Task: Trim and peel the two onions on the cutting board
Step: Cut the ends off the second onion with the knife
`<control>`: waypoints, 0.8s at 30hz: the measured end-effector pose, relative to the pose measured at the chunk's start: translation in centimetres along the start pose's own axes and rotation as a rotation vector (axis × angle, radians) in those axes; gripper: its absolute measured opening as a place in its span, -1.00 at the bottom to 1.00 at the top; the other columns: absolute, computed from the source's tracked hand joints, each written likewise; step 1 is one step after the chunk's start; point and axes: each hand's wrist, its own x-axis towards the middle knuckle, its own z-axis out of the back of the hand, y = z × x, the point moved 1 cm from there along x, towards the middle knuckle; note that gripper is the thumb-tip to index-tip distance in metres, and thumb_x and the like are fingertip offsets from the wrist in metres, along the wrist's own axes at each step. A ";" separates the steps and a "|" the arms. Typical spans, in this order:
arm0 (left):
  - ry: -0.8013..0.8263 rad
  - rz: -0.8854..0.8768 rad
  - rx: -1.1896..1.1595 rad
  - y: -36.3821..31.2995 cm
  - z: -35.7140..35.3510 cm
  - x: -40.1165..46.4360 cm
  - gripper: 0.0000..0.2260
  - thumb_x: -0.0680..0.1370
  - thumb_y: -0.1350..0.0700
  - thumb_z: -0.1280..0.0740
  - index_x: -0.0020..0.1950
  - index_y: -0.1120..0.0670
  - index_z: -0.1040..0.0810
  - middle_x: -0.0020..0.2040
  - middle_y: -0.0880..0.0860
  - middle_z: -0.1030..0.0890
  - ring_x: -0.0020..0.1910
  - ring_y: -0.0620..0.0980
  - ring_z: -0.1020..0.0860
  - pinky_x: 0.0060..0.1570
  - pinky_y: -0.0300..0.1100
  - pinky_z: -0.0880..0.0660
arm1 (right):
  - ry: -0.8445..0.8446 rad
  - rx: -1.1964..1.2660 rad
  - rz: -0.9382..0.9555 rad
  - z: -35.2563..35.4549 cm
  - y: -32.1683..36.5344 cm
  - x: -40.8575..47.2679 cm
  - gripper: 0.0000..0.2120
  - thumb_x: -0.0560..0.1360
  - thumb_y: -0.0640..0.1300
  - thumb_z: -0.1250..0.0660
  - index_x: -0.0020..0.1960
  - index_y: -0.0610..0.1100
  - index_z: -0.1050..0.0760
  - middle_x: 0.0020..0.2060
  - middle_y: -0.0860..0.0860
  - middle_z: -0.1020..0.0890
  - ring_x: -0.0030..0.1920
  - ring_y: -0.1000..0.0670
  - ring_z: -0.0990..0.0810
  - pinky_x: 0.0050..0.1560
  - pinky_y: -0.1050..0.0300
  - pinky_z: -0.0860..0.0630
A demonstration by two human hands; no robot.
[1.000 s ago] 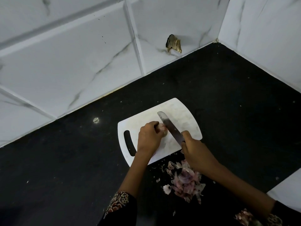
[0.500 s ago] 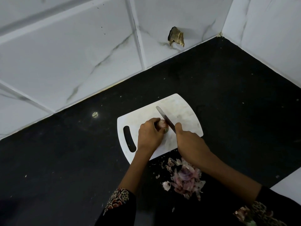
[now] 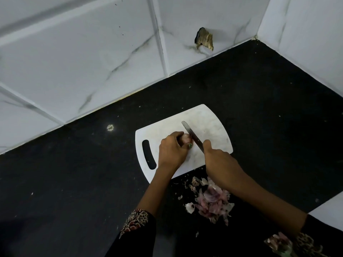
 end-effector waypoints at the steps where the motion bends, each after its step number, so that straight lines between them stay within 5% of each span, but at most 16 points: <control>1: -0.002 0.002 0.004 0.0 0.0 0.0 -0.74 0.48 0.14 -0.42 0.17 0.12 -0.60 0.04 0.10 -0.67 0.03 0.09 -0.60 0.00 -0.18 -0.44 | -0.005 -0.002 -0.002 0.0 0.0 -0.1 -0.72 0.54 -0.36 -0.05 0.22 -0.18 -0.17 -0.34 0.01 -0.37 -0.29 -0.03 -0.40 -0.35 0.08 -0.28; 7: 0.007 -0.003 0.019 0.2 0.0 0.1 -0.69 0.47 0.14 -0.43 0.20 0.12 -0.59 0.08 0.10 -0.66 0.06 0.08 -0.60 0.03 -0.18 -0.45 | 0.034 0.027 -0.007 0.6 0.8 1.1 -0.72 0.56 -0.33 -0.01 0.26 -0.20 -0.17 -0.04 -0.18 -0.57 -0.19 -0.10 -0.45 -0.22 0.02 -0.30; 24: -0.042 0.001 0.007 0.3 -0.4 -0.5 -0.70 0.48 0.13 -0.42 0.20 0.14 -0.57 0.06 0.12 -0.66 0.03 0.11 -0.60 -0.03 -0.20 -0.42 | 0.026 0.009 -0.027 -0.2 0.3 -0.6 -0.71 0.55 -0.34 -0.01 0.26 -0.18 -0.16 -0.03 -0.17 -0.58 -0.17 -0.11 -0.49 -0.22 0.02 -0.34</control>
